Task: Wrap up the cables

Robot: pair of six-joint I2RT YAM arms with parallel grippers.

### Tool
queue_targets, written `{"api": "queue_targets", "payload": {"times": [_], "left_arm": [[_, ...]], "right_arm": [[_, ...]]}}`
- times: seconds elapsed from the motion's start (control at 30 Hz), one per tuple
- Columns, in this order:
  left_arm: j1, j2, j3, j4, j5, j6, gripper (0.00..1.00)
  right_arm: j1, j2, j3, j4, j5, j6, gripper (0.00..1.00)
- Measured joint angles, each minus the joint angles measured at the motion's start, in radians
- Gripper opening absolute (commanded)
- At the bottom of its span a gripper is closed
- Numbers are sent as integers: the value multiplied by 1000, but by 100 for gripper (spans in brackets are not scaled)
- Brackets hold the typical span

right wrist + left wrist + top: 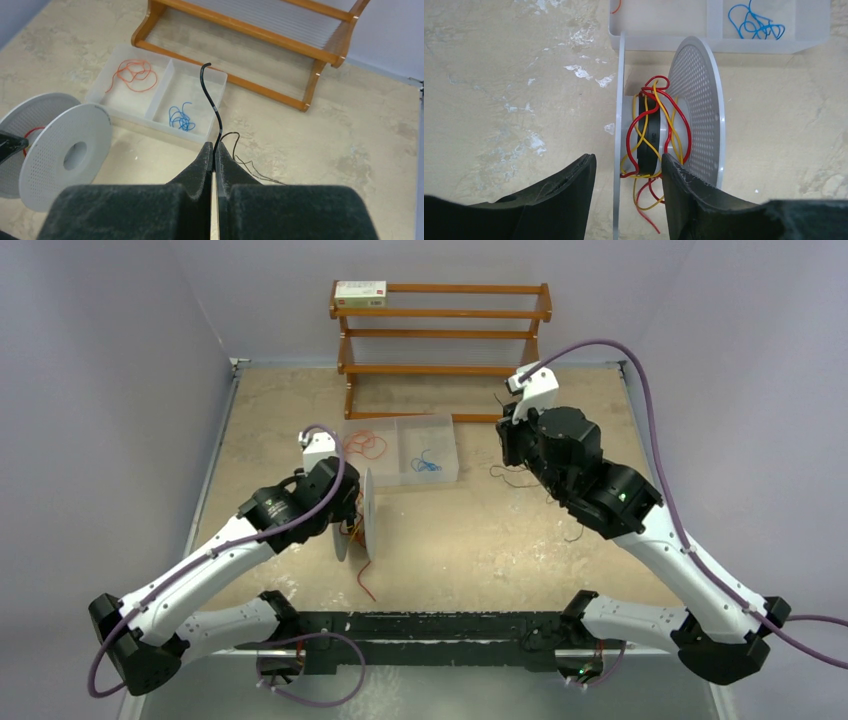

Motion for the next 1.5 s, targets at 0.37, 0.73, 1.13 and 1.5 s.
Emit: {"api": "queue_targets", "payload": {"times": [0.37,0.73,1.13,1.5], "left_arm": [[0,41,0,5,8,95,9],[0,84,47,16,104,236,0],[0,109,80,106,365,465,0],[0,221,80,263,693,711,0]], "right_arm": [[0,0,-64,-11,-61,15,0],[0,0,-64,-66,-79,5,0],[0,-96,-105,-79,-108,-275,0],[0,-188,-289,-51,-373,-608,0]]}}
